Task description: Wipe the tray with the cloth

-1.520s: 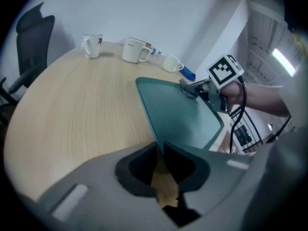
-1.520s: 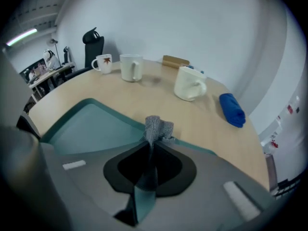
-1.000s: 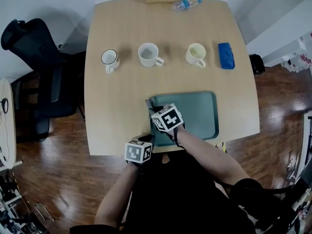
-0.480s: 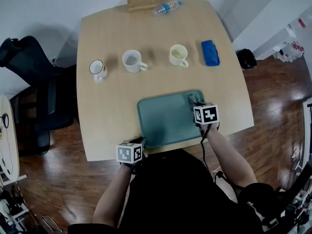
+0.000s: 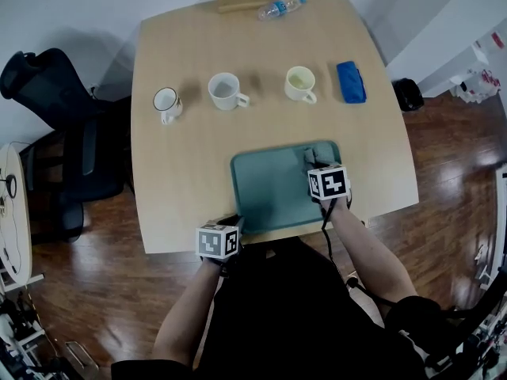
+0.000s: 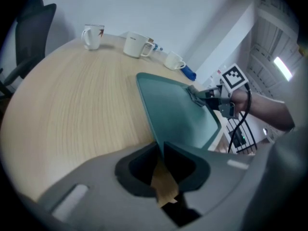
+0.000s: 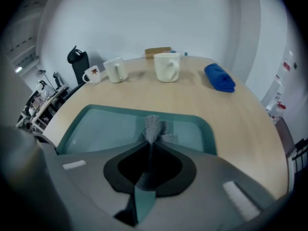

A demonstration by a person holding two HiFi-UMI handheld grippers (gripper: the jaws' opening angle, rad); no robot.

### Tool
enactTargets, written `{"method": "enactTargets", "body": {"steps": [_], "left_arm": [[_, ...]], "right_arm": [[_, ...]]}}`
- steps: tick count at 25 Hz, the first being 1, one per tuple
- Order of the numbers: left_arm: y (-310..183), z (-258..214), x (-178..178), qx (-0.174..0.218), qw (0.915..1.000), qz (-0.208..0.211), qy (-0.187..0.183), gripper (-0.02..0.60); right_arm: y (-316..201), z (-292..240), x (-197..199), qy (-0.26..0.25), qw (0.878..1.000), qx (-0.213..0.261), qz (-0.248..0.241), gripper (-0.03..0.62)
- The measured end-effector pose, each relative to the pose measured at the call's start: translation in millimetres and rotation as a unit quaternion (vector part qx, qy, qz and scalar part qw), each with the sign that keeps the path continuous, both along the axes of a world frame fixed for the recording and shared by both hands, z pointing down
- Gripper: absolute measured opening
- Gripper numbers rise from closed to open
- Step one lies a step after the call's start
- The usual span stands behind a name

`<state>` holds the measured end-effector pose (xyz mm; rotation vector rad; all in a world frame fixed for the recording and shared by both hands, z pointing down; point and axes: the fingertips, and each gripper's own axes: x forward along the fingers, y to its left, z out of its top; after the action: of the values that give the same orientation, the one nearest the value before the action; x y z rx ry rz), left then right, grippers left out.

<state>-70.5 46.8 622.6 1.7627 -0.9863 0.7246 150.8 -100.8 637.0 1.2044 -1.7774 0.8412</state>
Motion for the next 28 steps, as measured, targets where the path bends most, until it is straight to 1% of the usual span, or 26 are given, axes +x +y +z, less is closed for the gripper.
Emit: {"method": "enactTargets", "body": {"steps": [3,5,8,10,12,13,16,17,18,21,23,25,28], "left_arm": [[-1,1,1,0.004,0.9999,0.000,0.011,0.049],[-1,1,2,0.006,0.9999,0.001,0.014,0.051],[-1,0,1,0.008,0.9999,0.004,0.014,0.051],[-1,0,1,0.010,0.9998,0.006,0.019,0.051],[0,0,0,0.010,0.9997,0.007,0.023,0.051],[0,0,-1,0.010,0.9996,0.007,0.024,0.051],[0,2,-2,0.010,0.9996,0.006,0.025,0.051],[0,2,-2,0.010,0.9996,0.006,0.024,0.051],[0,3,-2,0.009,0.9997,0.006,0.024,0.051],[1,3,-5,0.008,0.9998,0.003,0.019,0.051],[1,3,-4,0.009,0.9998,0.000,0.016,0.051],[2,3,-2,0.007,0.9998,-0.001,0.018,0.051],[2,3,0,0.006,0.9999,-0.004,0.016,0.051]], "right_arm": [[9,-2,-68,-0.014,0.998,0.003,-0.061,0.031],[18,-6,-114,-0.024,0.994,0.009,-0.105,0.032],[35,-6,-169,-0.039,0.988,0.007,-0.150,0.031],[42,-13,-197,-0.046,0.985,0.005,-0.168,0.031],[51,-12,-217,-0.056,0.981,-0.006,-0.186,0.031],[56,-8,-224,-0.068,0.978,-0.015,-0.194,0.031],[68,-6,-236,-0.129,0.969,-0.040,-0.207,0.031],[68,-7,-232,-0.137,0.968,-0.040,-0.208,0.031],[66,-8,-223,-0.135,0.968,-0.038,-0.206,0.031],[58,-4,-178,-0.095,0.978,-0.027,-0.183,0.031],[49,-5,-132,-0.066,0.987,-0.016,-0.148,0.031],[38,-12,-79,-0.046,0.994,-0.002,-0.097,0.031],[33,-5,12,-0.003,1.000,-0.006,-0.017,0.031]]}}
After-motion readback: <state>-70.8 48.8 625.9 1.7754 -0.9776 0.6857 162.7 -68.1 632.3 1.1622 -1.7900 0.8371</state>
